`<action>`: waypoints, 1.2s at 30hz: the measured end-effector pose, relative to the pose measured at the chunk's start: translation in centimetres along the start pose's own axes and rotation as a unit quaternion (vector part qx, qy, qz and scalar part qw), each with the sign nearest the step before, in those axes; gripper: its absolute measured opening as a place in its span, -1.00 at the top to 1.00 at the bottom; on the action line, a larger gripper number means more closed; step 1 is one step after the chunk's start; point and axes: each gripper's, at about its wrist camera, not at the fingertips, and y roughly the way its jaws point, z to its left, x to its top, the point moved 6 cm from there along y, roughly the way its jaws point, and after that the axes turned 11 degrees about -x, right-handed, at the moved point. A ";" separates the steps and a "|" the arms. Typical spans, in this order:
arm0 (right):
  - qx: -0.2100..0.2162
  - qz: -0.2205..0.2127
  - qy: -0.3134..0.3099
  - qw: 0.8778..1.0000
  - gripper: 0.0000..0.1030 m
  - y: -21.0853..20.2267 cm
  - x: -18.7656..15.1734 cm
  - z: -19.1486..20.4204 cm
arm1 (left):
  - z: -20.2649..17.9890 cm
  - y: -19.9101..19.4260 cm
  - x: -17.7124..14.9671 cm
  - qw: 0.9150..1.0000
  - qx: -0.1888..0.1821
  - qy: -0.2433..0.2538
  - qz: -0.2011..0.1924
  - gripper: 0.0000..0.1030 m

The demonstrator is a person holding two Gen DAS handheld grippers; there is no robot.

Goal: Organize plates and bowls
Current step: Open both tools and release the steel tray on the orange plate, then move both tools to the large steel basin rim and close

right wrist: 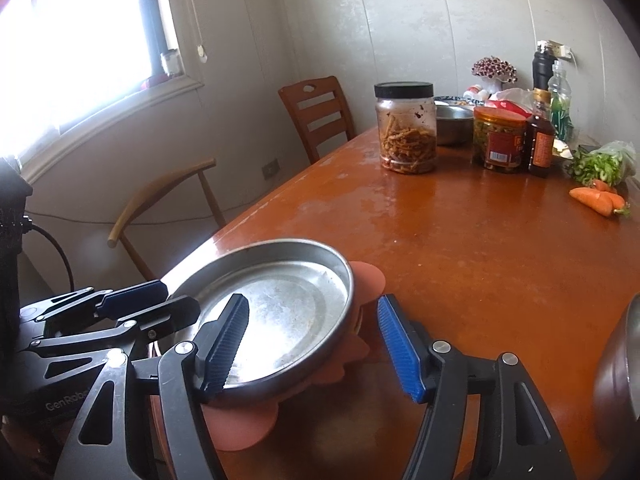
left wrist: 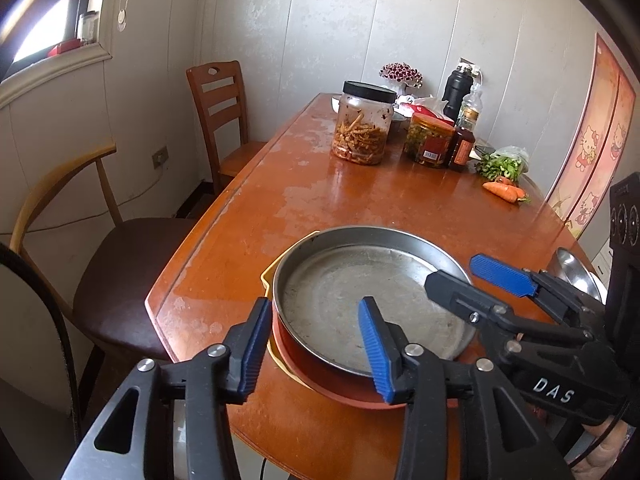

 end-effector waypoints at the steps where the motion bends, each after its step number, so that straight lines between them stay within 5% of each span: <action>1: -0.002 -0.003 0.002 1.000 -0.34 -0.3 0.1 -0.1 | -0.1 -0.1 0.0 1.000 0.003 0.001 -0.001 0.08; 36: -0.012 -0.072 0.022 0.997 -0.43 -10.2 -0.3 -2.4 | -7.2 -6.3 0.0 0.998 0.014 0.053 -0.040 -0.05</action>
